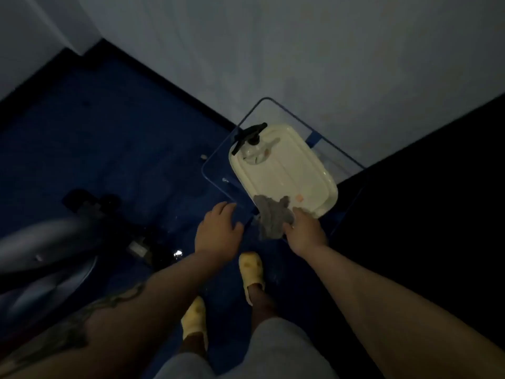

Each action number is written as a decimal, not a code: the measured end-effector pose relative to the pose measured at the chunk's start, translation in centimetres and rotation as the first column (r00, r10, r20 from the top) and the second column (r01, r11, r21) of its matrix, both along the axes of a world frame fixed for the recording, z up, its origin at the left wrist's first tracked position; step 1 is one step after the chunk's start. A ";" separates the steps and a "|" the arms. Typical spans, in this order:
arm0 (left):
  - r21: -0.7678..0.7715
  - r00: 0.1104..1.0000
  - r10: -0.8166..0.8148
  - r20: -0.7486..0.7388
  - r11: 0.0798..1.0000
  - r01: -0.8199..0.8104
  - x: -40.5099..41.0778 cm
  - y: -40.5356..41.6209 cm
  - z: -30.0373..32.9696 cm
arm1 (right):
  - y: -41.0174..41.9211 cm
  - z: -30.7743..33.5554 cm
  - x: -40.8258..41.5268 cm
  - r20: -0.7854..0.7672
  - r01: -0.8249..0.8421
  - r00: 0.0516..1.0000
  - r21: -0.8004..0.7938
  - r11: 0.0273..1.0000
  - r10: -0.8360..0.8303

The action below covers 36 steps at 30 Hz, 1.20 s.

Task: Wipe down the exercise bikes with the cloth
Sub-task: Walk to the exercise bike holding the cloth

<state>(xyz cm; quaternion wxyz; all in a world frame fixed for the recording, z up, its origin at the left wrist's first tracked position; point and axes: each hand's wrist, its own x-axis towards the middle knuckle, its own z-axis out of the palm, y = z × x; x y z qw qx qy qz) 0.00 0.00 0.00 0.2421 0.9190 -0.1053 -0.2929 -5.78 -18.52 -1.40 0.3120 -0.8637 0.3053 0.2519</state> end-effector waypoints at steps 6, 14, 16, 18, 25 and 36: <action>0.093 0.980 0.176 -0.089 0.982 -0.167 -1.5 1.0 -2.5 | -1.0 -3.1 2.8 -0.127 -0.184 0.977 -0.105 0.977 0.171; 0.134 0.926 0.356 -0.129 0.931 -0.340 -3.8 2.9 -1.6 | 1.5 -0.4 3.5 0.088 -0.303 0.943 -0.174 0.937 0.321; 0.116 0.901 0.419 -0.113 0.906 -0.406 -4.1 3.7 -0.7 | 2.8 1.1 3.6 0.166 -0.420 0.879 -0.178 0.890 0.448; 0.101 0.874 0.476 -0.098 0.879 -0.467 -4.6 5.0 0.3 | 4.5 2.5 3.8 0.255 -0.501 0.816 -0.134 0.855 0.519; 0.090 0.616 0.788 -0.012 0.614 -0.784 -11.1 14.9 4.2 | 14.6 6.7 4.0 0.387 -0.799 0.505 -0.128 0.588 0.771; 0.080 0.077 0.997 0.020 0.075 -0.994 -35.0 29.5 7.2 | 37.1 9.6 -8.3 0.403 -0.973 0.002 -0.210 0.094 0.915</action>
